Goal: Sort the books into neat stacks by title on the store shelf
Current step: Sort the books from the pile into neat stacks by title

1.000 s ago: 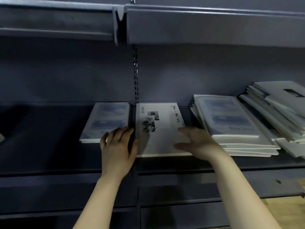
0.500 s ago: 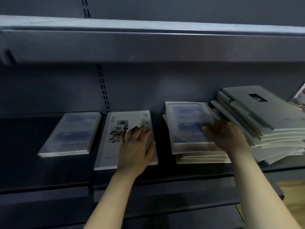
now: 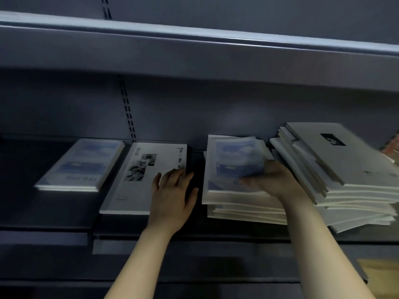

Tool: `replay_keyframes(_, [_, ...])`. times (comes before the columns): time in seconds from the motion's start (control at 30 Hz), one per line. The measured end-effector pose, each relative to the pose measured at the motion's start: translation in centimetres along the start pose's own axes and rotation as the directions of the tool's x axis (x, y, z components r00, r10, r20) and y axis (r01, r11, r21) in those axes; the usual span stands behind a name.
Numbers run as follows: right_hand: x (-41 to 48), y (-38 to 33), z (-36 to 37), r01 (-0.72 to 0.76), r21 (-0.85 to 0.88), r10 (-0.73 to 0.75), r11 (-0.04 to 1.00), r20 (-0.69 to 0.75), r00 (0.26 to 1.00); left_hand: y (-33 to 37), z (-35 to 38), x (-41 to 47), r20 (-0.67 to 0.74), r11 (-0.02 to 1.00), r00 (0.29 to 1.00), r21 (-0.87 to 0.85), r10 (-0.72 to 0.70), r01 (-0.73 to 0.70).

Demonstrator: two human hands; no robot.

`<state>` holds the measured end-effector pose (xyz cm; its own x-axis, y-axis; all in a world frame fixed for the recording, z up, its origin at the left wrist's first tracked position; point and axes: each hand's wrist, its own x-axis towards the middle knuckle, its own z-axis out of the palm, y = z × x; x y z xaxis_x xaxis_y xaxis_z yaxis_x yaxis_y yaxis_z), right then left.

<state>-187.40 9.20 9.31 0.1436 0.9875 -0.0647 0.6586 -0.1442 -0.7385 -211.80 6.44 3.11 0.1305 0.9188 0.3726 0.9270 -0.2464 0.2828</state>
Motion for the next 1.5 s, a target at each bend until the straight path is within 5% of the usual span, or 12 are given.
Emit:
replay_keyframes(0.17, [0.2,-0.3,-0.2,0.129,0.077,-0.129,0.989,-0.004,0.992,-0.7,-0.7,-0.5,-0.033,0.999,0.999,0.012,-0.033,0.033])
replay_keyframes(0.3, [0.3,-1.2,0.5,0.155,0.34,-0.136,0.928,-0.077,0.988,-1.7,-1.4,-0.5,-0.027,0.999,0.999,-0.018,-0.038,0.038])
replay_keyframes(0.47, [-0.2,-3.3,3.0,0.153,0.602,-0.154,0.784,-0.05,0.987,-3.7,-3.1,-0.1,0.008,0.961,0.997,-0.267,-0.075,0.074])
replay_keyframes(0.57, [-1.0,-5.6,5.6,0.157,0.695,-0.224,0.702,0.006,0.974,-4.6,-5.4,-0.2,0.099,0.825,0.989,-0.546,-0.109,0.145])
replay_keyframes(0.67, [-1.8,-7.9,8.6,0.147,0.764,-0.313,0.628,0.075,0.947,-5.7,-7.5,-0.2,0.243,0.519,0.952,-0.798,-0.188,0.306])
replay_keyframes(0.8, [-2.8,-10.7,12.9,0.149,0.784,-0.348,0.603,0.09,0.933,-8.6,-9.1,-0.6,0.281,0.047,0.925,-0.952,-0.256,0.302])
replay_keyframes(0.97, [-3.4,-13.2,17.1,0.193,0.642,-0.304,0.742,0.066,0.95,-13.6,-9.8,-1.6,0.331,0.021,0.887,-0.934,-0.321,0.356])
replay_keyframes(1.1, [-3.5,-14.7,19.5,0.123,0.54,-0.262,0.833,0.188,0.947,-17.9,-10.9,-2.3,0.35,-0.027,0.867,-0.931,-0.355,0.365])
replay_keyframes(1.27, [-3.9,-16.2,22.7,0.022,0.582,-0.211,0.813,0.259,0.943,-21.5,-12.6,-3.4,0.275,0.124,0.904,-0.936,-0.326,0.33])
replay_keyframes(1.37, [-3.9,-17.0,24.4,0.019,0.644,-0.225,0.765,0.239,0.945,-23.7,-13.2,-4.4,0.117,0.471,0.937,-0.84,-0.328,0.27])
replay_keyframes(1.43, [-3.8,-17.8,25.4,0.037,0.646,-0.213,0.762,0.197,0.957,-25.7,-12.8,-5.0,-0.021,0.768,0.955,-0.6,-0.294,0.223])
replay_keyframes(1.5, [-3.6,-18.7,26.3,0.028,0.646,-0.164,0.762,0.152,0.975,-27.7,-12.1,-5.5,-0.119,0.923,0.96,-0.329,-0.252,0.201])
